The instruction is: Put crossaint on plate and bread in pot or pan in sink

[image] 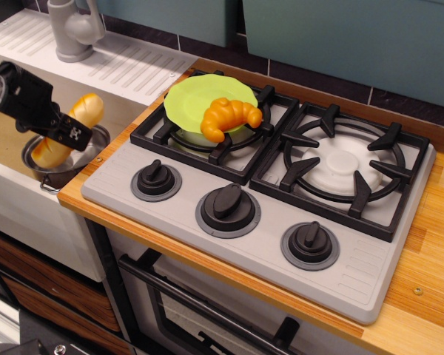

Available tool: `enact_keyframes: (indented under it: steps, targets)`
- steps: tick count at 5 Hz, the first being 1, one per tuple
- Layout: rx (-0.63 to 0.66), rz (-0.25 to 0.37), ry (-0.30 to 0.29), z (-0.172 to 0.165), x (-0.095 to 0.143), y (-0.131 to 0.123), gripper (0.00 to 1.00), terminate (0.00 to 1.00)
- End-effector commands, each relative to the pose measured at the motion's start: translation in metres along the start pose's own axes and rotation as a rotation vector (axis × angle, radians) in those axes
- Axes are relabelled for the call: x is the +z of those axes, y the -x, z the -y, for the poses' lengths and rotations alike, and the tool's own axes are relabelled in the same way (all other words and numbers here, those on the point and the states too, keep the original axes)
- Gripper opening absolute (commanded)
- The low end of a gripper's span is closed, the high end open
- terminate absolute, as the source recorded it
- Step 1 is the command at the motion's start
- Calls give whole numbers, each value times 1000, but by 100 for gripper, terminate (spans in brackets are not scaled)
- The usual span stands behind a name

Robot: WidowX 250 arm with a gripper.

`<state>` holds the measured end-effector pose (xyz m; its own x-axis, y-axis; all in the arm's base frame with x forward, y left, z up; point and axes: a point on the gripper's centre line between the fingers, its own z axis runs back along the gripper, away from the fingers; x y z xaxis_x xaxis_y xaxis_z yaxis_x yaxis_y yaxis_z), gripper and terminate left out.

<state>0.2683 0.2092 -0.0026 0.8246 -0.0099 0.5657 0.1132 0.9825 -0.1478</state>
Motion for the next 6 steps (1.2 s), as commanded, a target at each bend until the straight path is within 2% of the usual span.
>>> enact_keyframes:
  steps: [1, 3, 5, 6]
  targets:
    - [-47, 32, -21, 5, 8, -11, 100, 0]
    - [-40, -4, -65, 19, 24, -17, 100, 0]
    - [-28, -78, -145, 40, 53, -34, 100, 0]
    - [-15, -140, -186, 50, 70, -47, 100, 0]
